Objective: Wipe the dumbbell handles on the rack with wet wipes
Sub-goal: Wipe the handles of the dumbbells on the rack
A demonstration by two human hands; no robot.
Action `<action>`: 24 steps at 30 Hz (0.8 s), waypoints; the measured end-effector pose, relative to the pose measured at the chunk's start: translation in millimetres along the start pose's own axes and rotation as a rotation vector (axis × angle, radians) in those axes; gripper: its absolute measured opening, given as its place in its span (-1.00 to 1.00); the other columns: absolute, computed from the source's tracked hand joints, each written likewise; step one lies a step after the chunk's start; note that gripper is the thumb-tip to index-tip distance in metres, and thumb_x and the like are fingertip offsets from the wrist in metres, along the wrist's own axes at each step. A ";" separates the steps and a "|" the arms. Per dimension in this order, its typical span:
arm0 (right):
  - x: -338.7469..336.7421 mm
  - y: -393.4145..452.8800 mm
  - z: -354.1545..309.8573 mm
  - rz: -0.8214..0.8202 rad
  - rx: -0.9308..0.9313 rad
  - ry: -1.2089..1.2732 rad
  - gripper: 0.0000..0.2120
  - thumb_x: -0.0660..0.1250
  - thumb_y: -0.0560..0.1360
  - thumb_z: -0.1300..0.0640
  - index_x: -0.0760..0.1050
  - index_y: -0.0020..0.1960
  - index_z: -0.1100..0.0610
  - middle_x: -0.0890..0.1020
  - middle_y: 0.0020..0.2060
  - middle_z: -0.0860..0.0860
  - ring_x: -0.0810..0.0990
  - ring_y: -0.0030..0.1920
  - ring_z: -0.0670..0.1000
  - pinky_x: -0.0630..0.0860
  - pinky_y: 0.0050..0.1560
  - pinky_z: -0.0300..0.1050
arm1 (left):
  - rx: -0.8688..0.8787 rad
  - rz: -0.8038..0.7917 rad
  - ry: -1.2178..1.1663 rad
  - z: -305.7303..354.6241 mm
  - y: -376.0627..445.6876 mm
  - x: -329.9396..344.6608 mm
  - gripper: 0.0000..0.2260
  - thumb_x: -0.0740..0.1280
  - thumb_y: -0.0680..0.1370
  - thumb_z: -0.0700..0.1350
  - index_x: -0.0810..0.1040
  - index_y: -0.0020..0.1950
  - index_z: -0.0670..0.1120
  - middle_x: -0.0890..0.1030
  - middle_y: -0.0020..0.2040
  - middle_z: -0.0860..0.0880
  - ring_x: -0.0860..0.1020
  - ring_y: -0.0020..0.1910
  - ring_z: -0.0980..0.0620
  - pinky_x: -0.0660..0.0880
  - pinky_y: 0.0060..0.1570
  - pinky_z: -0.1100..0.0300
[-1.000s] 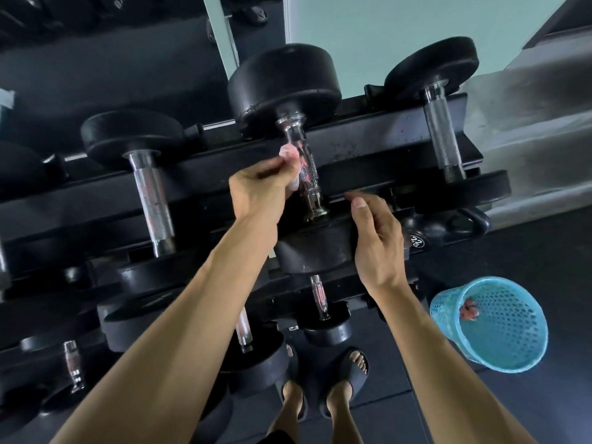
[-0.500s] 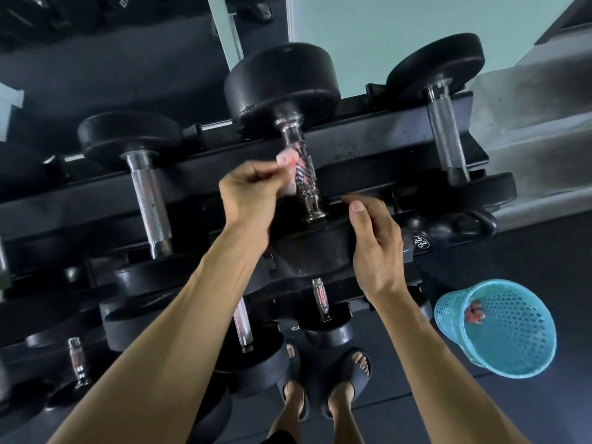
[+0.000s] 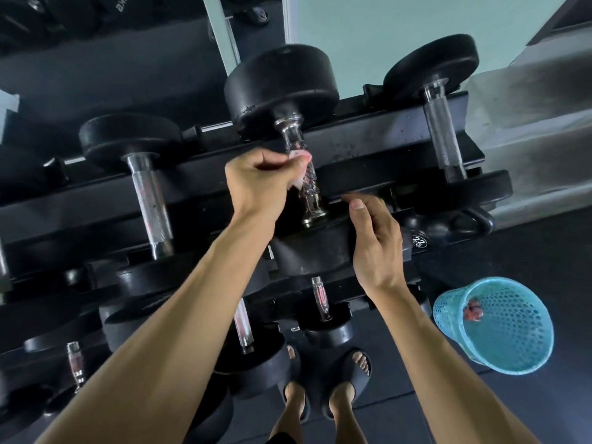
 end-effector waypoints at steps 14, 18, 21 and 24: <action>-1.2 -0.9 -1.3 -0.032 0.013 -0.015 -0.64 0.10 0.55 -0.20 0.58 0.08 -0.06 0.62 0.05 -0.10 0.55 0.11 -0.17 0.42 0.11 -0.30 | 0.064 0.017 0.064 6.0 -5.0 4.7 -0.79 0.59 0.38 -0.26 0.63 -0.32 -0.03 0.72 -0.29 -0.01 0.72 -0.22 0.00 0.65 0.00 0.01; -2.7 0.6 -1.1 -0.041 0.016 -0.017 -0.67 0.10 0.57 -0.14 0.58 0.08 -0.06 0.61 0.06 -0.13 0.54 0.12 -0.20 0.39 0.10 -0.37 | 0.094 0.163 -0.081 14.3 17.5 12.2 -0.79 0.61 0.33 -0.27 0.64 -0.35 -0.03 0.71 -0.28 -0.08 0.72 -0.18 -0.03 0.64 0.02 -0.03; -2.2 -0.2 -0.4 -0.035 0.000 -0.010 -0.64 0.10 0.54 -0.20 0.58 0.07 -0.06 0.60 0.03 -0.14 0.55 0.11 -0.16 0.42 0.12 -0.29 | 0.105 0.064 -0.004 9.0 -3.8 5.7 -0.85 0.56 0.40 -0.30 0.63 -0.24 -0.13 0.72 -0.24 -0.01 0.71 -0.20 0.06 0.63 -0.13 0.20; -1.8 -0.1 -0.9 -0.002 -0.031 0.002 -0.58 0.09 0.52 -0.24 0.60 0.06 -0.03 0.61 0.00 -0.14 0.56 0.11 -0.12 0.44 0.14 -0.20 | 0.032 -0.021 0.049 -1.2 -16.0 -3.6 -0.85 0.54 0.42 -0.31 0.60 -0.24 -0.15 0.70 -0.32 0.00 0.70 -0.30 0.06 0.61 -0.18 0.25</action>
Point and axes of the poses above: each hand's wrist, its own y-axis towards the middle knuckle, its own x-axis out of the palm, z = x × y, the point moved 4 cm from there along y, towards the middle knuckle
